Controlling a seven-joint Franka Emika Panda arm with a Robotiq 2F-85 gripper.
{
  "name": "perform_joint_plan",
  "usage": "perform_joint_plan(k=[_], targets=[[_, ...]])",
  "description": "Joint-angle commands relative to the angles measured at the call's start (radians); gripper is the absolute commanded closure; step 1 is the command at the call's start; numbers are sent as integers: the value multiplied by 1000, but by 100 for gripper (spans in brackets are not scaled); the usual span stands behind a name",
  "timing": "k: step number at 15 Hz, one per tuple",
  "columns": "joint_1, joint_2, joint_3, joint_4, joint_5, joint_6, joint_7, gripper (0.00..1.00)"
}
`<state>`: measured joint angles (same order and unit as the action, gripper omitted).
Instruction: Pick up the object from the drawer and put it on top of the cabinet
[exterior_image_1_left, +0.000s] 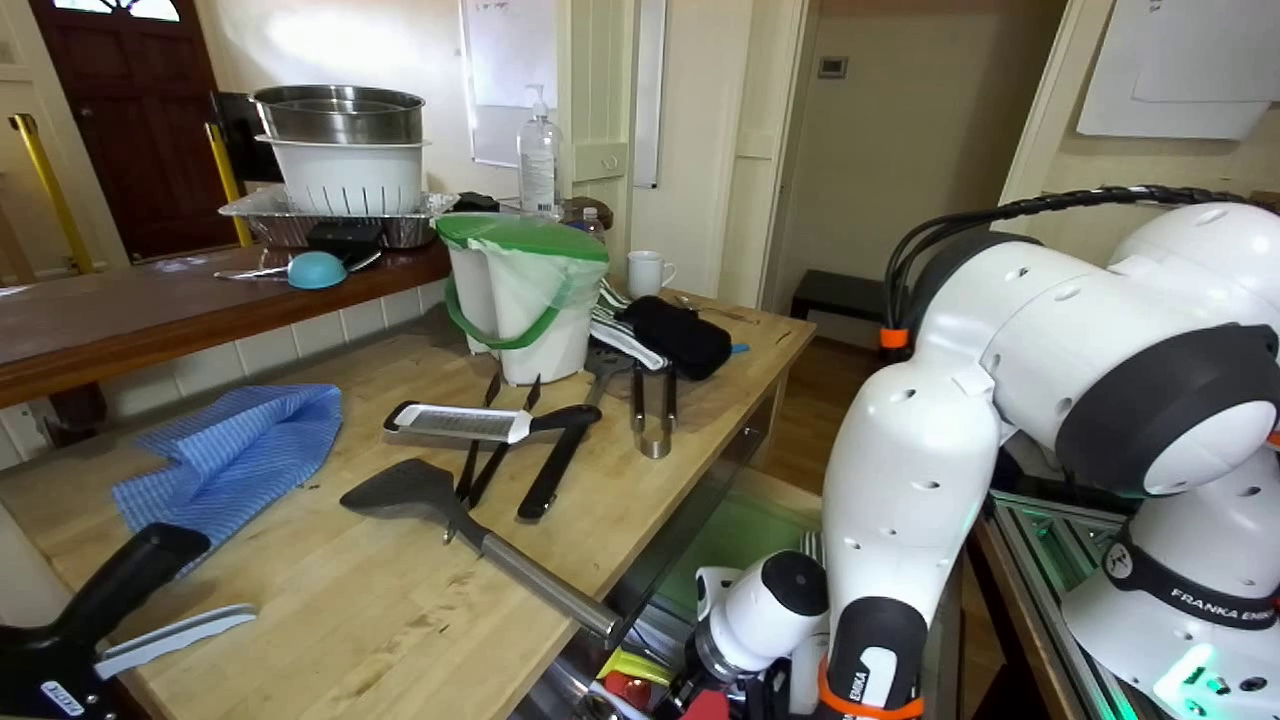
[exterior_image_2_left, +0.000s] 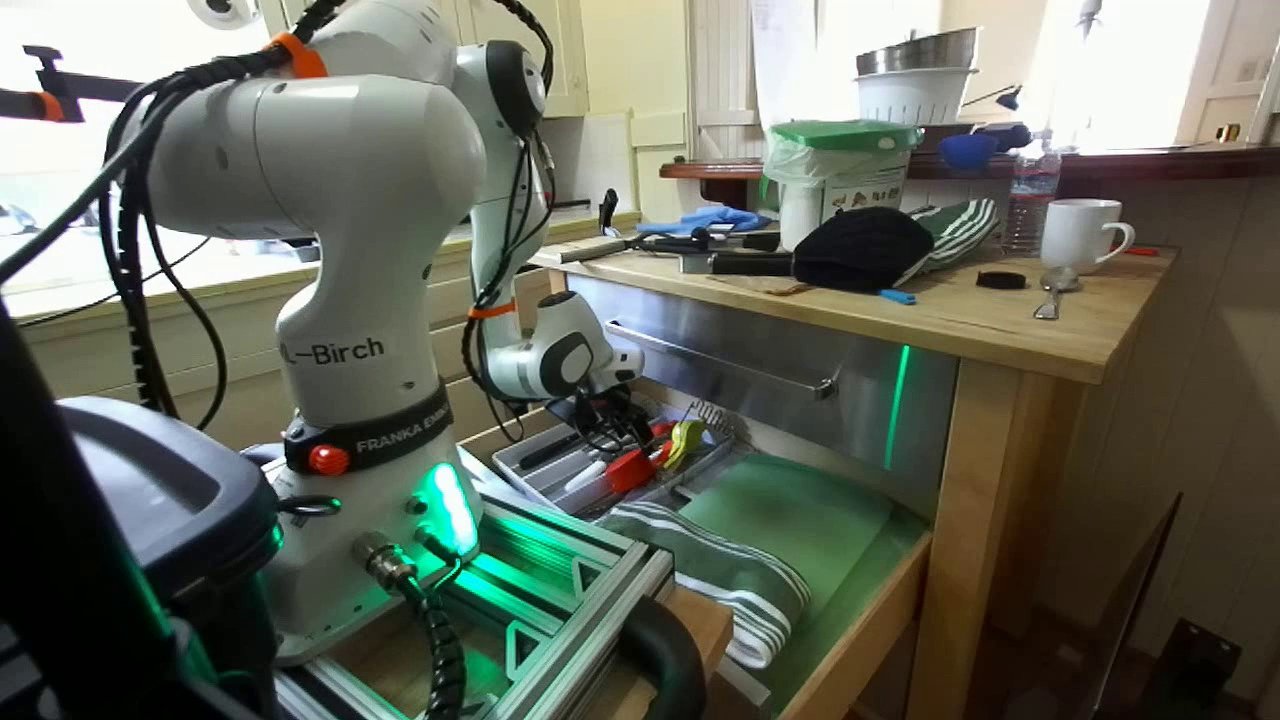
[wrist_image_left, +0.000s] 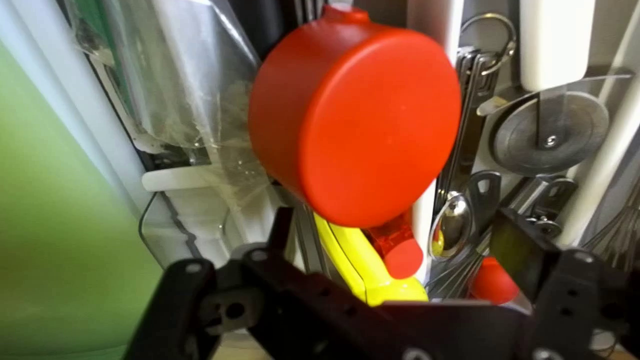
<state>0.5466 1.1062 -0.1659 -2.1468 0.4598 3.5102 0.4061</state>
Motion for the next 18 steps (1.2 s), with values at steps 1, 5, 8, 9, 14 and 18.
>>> perform_joint_plan(k=[1, 5, 8, 9, 14, 18], targets=[[-15, 1, 19, 7, 38, 5, -46, 0], [-75, 10, 66, 2, 31, 166, -40, 0], [-120, 25, 95, 12, 38, 261, -64, 0], [-120, 44, 93, 24, 51, 277, -83, 0], [-116, 123, 85, 69, 126, 271, -145, 0], [-113, 182, 91, 127, 179, 263, -162, 0]])
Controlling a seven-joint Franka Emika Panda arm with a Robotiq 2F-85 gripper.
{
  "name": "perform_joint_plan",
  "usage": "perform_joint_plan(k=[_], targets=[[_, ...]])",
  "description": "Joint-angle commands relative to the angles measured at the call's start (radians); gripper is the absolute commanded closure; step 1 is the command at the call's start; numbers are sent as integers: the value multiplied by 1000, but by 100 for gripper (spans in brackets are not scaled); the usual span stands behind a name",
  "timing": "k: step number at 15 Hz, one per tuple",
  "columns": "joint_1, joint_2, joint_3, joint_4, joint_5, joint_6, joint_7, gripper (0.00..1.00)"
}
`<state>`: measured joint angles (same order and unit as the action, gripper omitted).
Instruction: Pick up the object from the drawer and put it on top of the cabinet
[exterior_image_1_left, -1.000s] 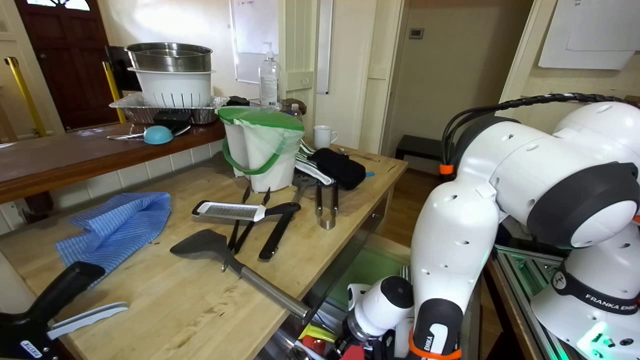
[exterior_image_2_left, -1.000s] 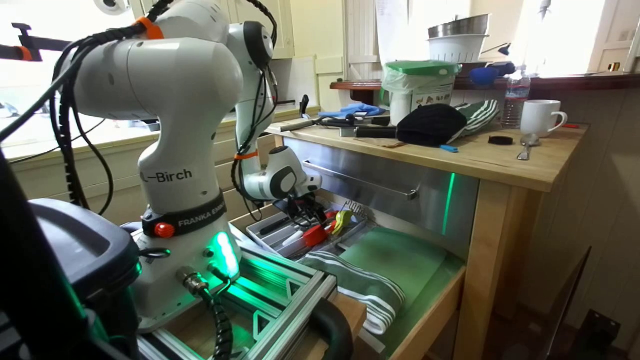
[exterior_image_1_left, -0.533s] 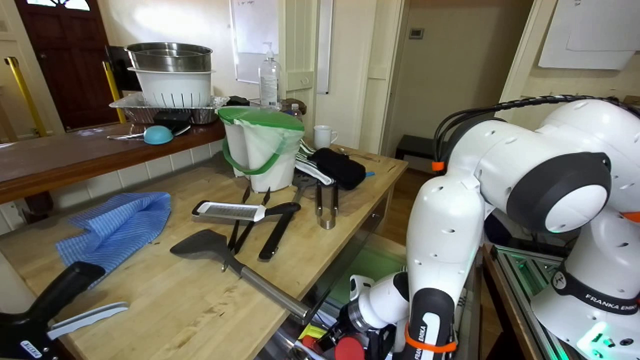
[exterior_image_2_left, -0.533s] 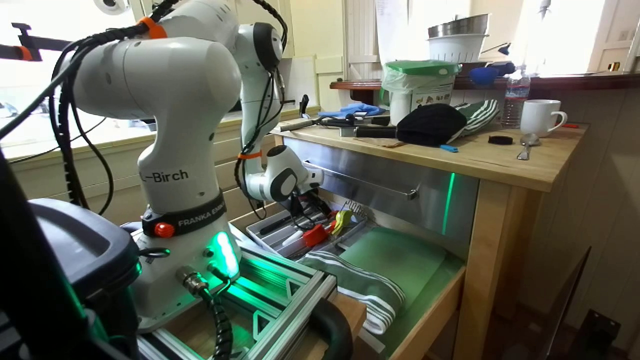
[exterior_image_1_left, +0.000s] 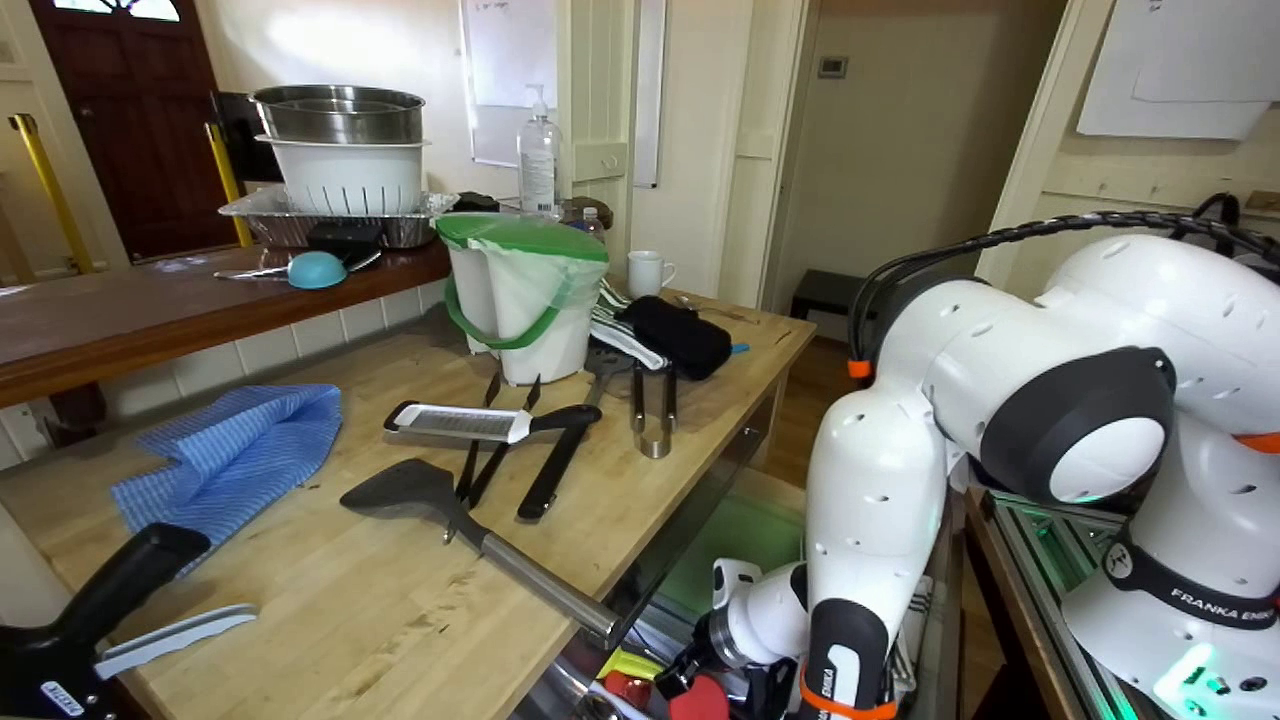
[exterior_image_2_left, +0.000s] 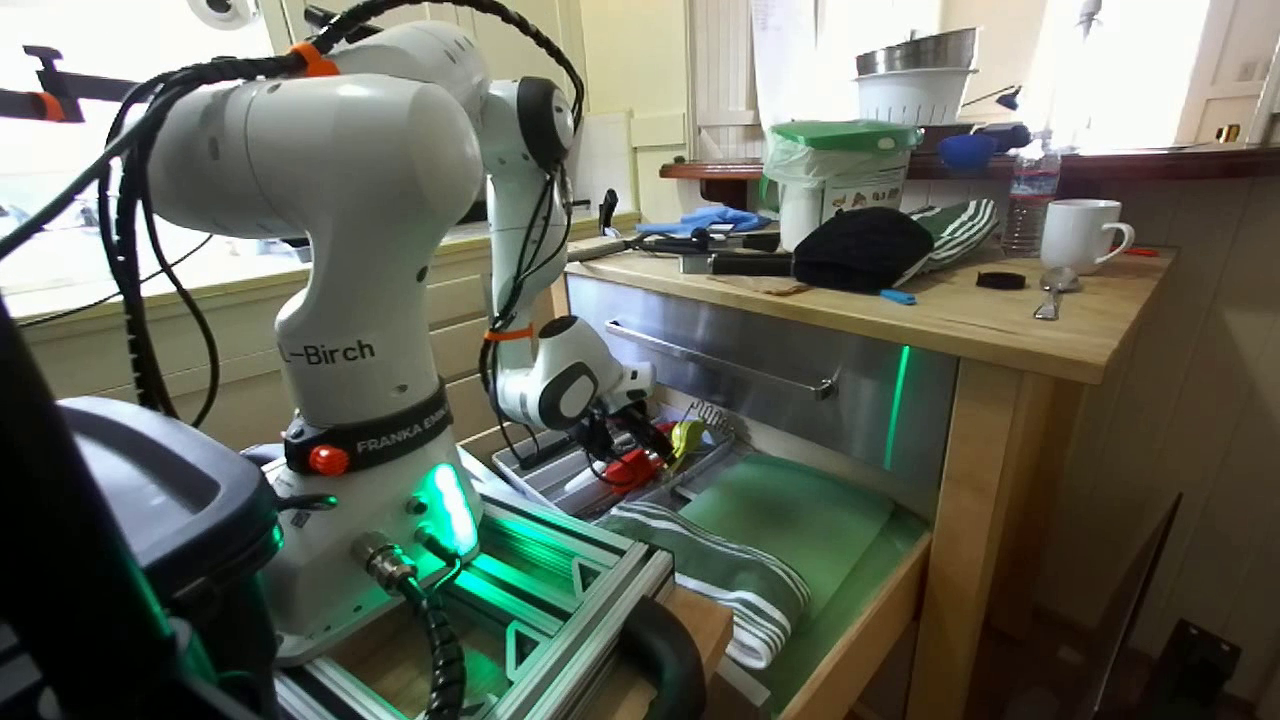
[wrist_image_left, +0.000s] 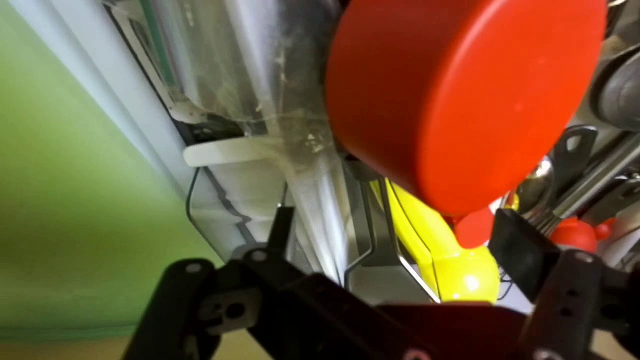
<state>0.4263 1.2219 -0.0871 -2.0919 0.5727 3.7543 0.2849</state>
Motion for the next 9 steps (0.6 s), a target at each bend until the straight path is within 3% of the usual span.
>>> perform_joint_plan(k=[1, 9], targets=[[9, 79, 16, 87, 78, 18, -43, 0], [9, 137, 35, 200, 148, -3, -80, 4]])
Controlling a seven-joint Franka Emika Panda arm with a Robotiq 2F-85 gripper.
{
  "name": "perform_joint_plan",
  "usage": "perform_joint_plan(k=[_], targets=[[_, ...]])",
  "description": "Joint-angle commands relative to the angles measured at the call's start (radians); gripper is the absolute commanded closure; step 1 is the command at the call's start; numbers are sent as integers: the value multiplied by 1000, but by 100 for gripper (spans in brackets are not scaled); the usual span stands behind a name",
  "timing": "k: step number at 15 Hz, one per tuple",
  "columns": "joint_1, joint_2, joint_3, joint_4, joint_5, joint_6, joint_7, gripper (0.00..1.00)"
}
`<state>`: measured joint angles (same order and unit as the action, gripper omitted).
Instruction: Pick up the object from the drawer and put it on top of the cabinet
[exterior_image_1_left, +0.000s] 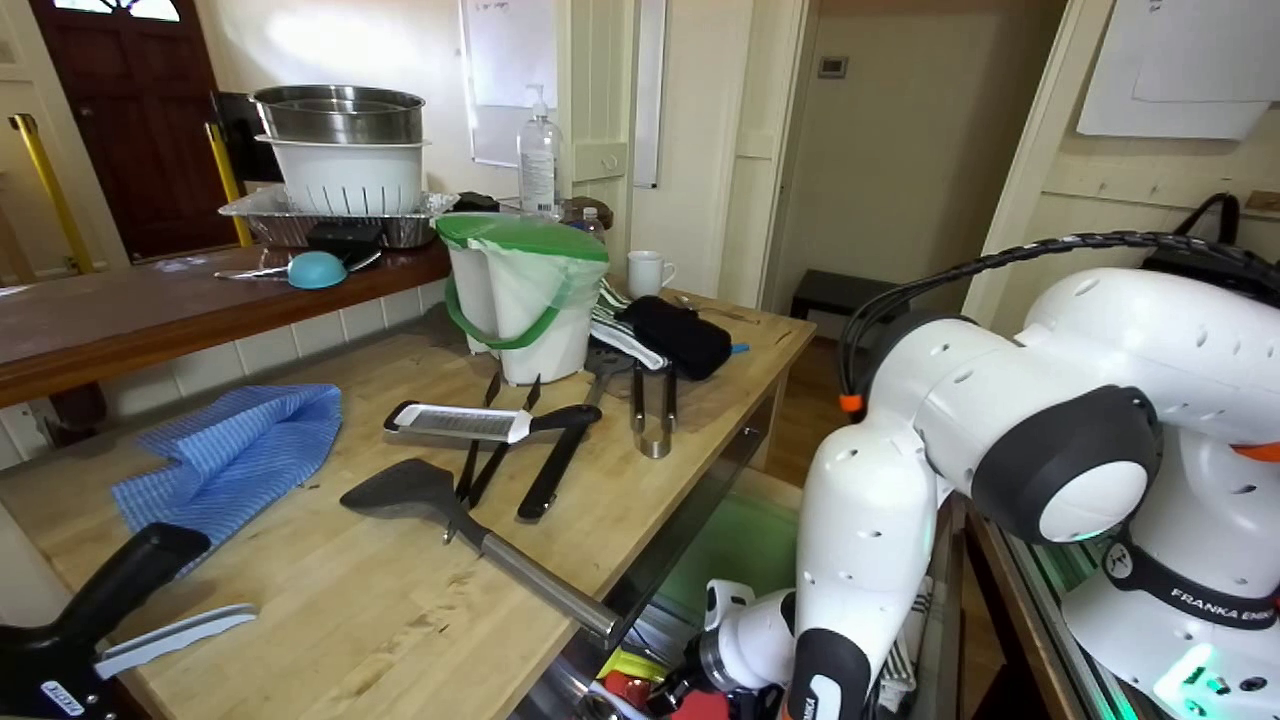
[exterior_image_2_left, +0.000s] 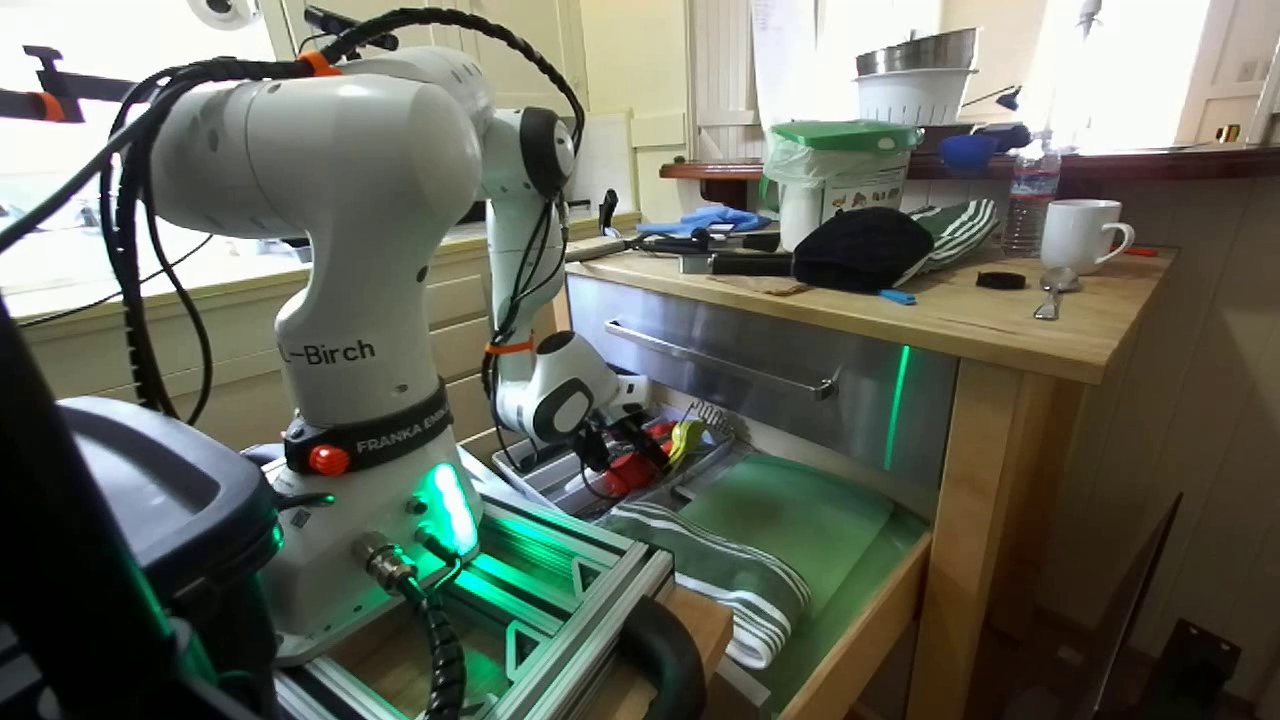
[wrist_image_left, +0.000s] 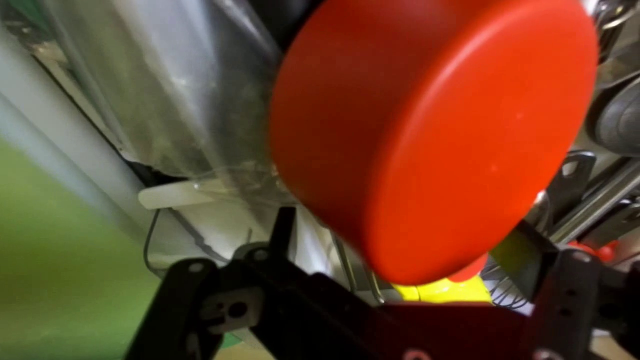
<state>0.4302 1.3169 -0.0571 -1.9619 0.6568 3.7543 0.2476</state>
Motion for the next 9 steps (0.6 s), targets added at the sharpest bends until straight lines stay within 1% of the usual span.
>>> perform_joint_plan(k=[1, 2, 4, 7, 8, 9], targets=[[4, 49, 2, 87, 77, -8, -46, 12], [7, 56, -3, 102, 97, -16, -56, 26], [11, 72, -8, 126, 133, -24, -81, 48], [13, 91, -5, 149, 173, -26, -115, 70], [40, 97, -29, 151, 180, -40, -95, 77], [44, 99, -32, 155, 193, -41, -100, 85]])
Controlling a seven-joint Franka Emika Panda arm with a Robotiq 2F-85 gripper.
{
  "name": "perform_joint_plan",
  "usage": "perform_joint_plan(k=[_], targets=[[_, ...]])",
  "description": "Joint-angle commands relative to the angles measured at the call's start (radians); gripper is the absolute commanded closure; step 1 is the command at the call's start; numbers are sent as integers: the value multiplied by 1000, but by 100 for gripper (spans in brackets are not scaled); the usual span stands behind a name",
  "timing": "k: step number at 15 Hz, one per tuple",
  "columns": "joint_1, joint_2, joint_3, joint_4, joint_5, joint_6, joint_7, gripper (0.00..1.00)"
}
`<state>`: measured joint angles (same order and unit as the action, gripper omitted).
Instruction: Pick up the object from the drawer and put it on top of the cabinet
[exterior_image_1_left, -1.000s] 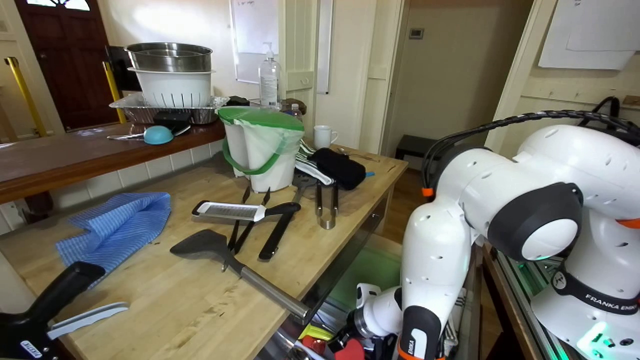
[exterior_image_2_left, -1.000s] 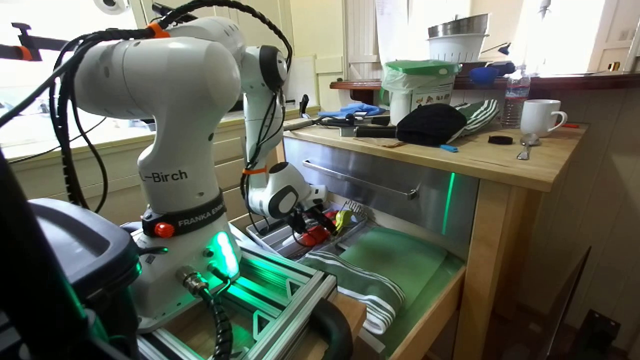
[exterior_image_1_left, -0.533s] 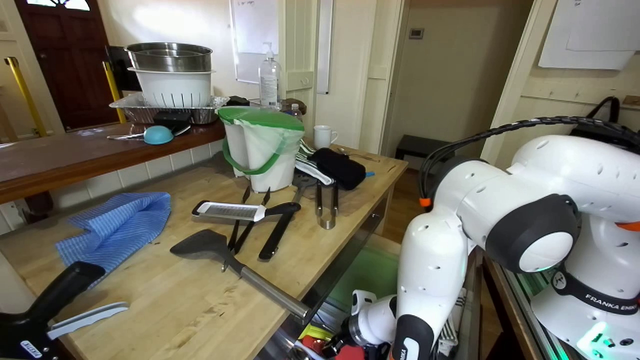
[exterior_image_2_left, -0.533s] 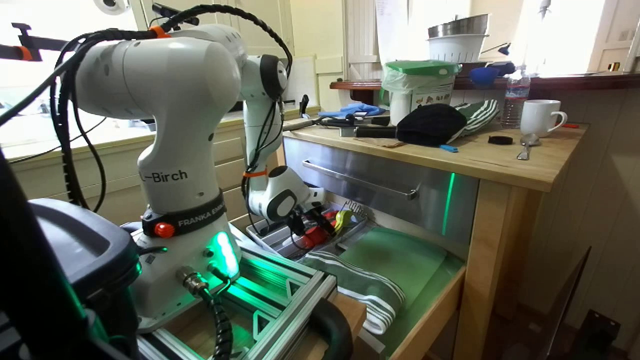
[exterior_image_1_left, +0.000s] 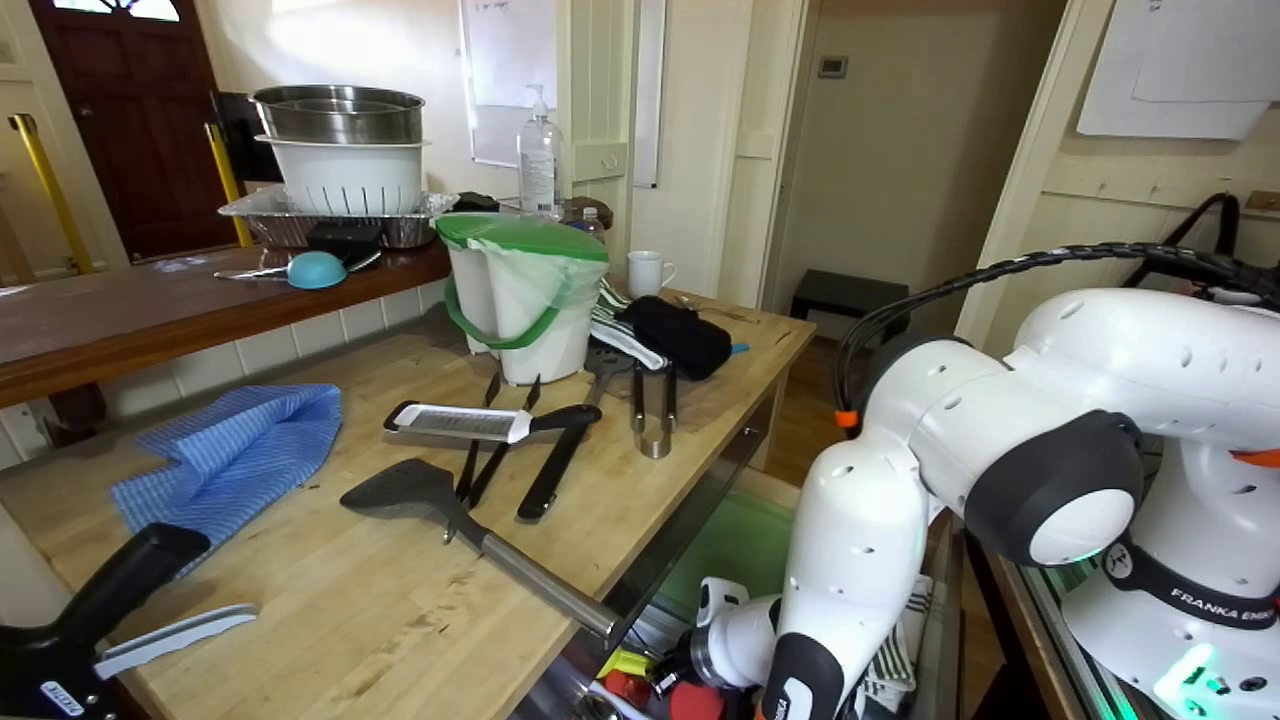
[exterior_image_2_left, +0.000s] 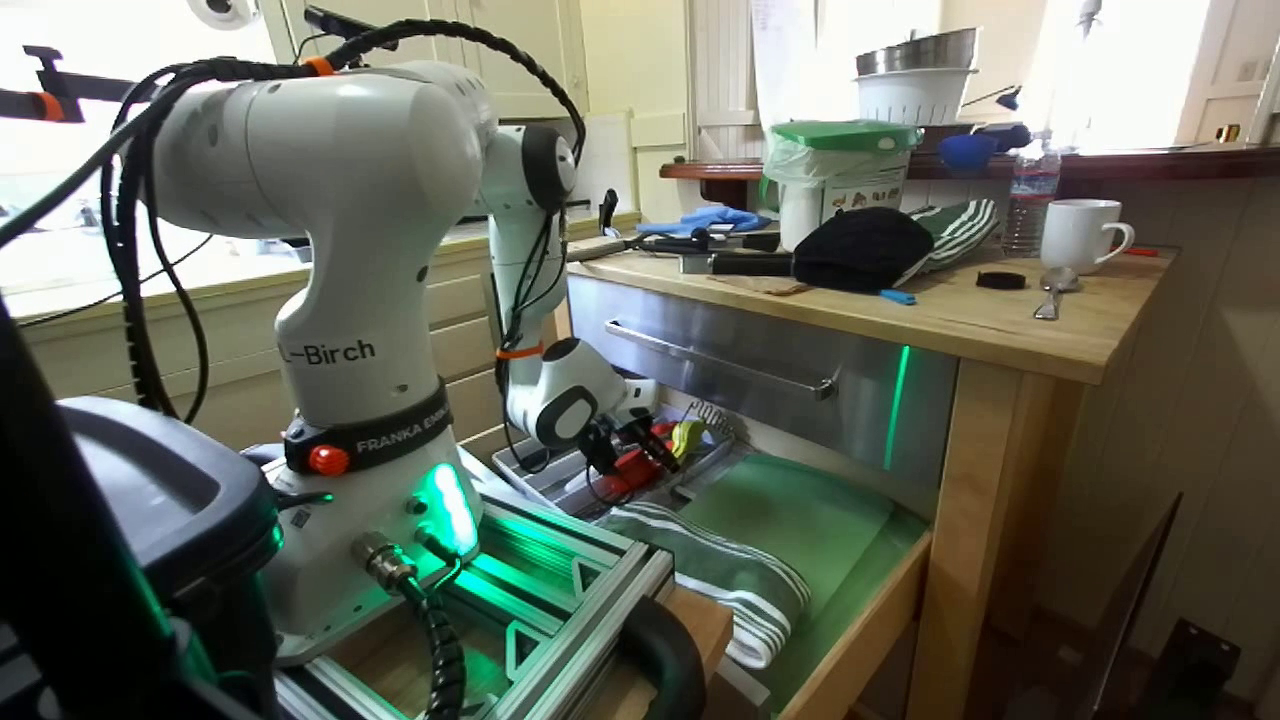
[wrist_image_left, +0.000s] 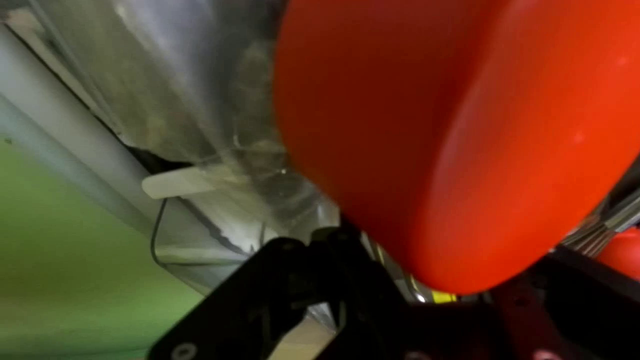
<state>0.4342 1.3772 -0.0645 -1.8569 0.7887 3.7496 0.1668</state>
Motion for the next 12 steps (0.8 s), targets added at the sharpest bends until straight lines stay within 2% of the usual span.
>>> perform_joint_plan(k=[1, 4, 5, 7, 10, 12], targets=[[48, 35, -30, 45, 75, -39, -23, 90], [86, 18, -52, 28, 151, -71, -48, 98], [99, 4, -60, 18, 183, -97, -67, 95], [99, -48, -63, -16, 215, -163, -98, 96], [97, -137, -91, -67, 221, -334, -153, 100], [100, -189, -124, -88, 203, -465, -173, 98]])
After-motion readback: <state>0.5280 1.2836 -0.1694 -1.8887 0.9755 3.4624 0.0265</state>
